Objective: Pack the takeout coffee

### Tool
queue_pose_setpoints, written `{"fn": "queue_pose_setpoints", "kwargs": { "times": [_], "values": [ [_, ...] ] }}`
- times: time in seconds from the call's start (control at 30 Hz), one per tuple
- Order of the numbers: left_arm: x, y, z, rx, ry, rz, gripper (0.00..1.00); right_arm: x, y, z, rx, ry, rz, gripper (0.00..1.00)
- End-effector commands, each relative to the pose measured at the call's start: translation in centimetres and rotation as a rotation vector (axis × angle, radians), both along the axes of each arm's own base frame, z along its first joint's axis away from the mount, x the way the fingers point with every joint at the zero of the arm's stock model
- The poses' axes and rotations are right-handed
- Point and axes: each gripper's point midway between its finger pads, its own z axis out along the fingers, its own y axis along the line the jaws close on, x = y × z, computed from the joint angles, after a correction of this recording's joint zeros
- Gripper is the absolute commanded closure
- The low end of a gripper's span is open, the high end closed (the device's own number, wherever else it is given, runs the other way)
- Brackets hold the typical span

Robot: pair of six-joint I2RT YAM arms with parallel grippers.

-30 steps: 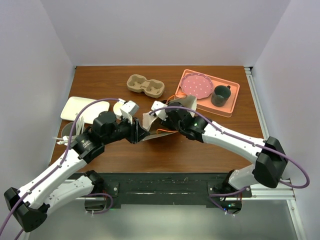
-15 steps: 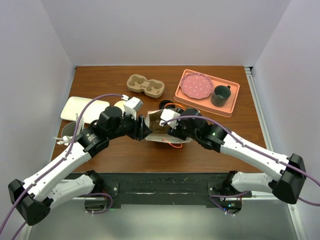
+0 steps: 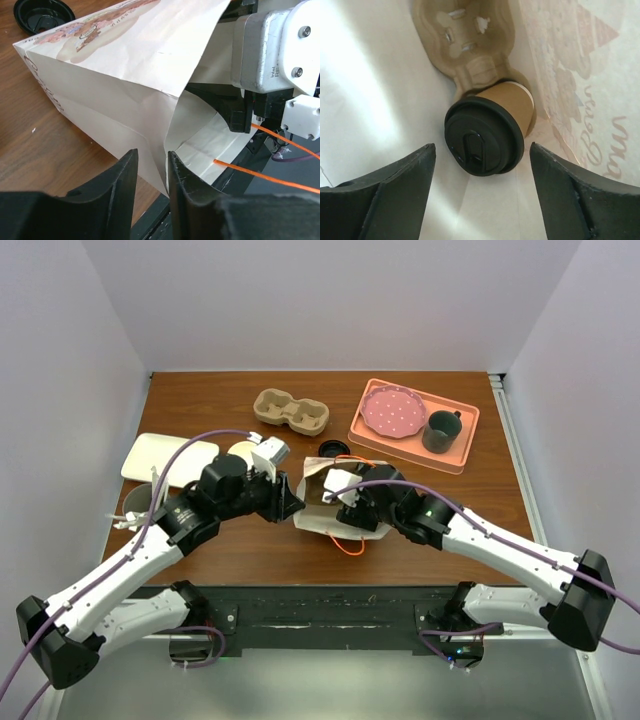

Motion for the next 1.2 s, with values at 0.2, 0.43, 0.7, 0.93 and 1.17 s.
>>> {"fn": "queue_pose_setpoints", "kwargs": {
  "times": [0.2,0.43,0.7,0.93,1.17],
  "values": [
    [0.3,-1.5,2.2,-0.059,-0.040,-0.041,0.86,1.6,0.4,0.5,-0.002,-0.046,-0.038,0.15],
    [0.4,-1.6,2.4,-0.056,-0.042,-0.045,0.87,2.2,0.4,1.5,0.006,-0.067,-0.069,0.31],
    [0.6,-1.7,2.5,-0.054,-0.045,-0.049,0.87,2.3,0.2,0.0,-0.041,-0.043,-0.078,0.25],
    [0.4,-1.6,2.4,-0.053,-0.037,-0.045,0.90,2.1,0.5,-0.7,-0.045,-0.004,-0.070,0.34],
    [0.4,-1.6,2.5,-0.057,-0.035,-0.040,0.90,2.2,0.5,0.1,-0.043,-0.012,-0.051,0.55]
  ]
}}
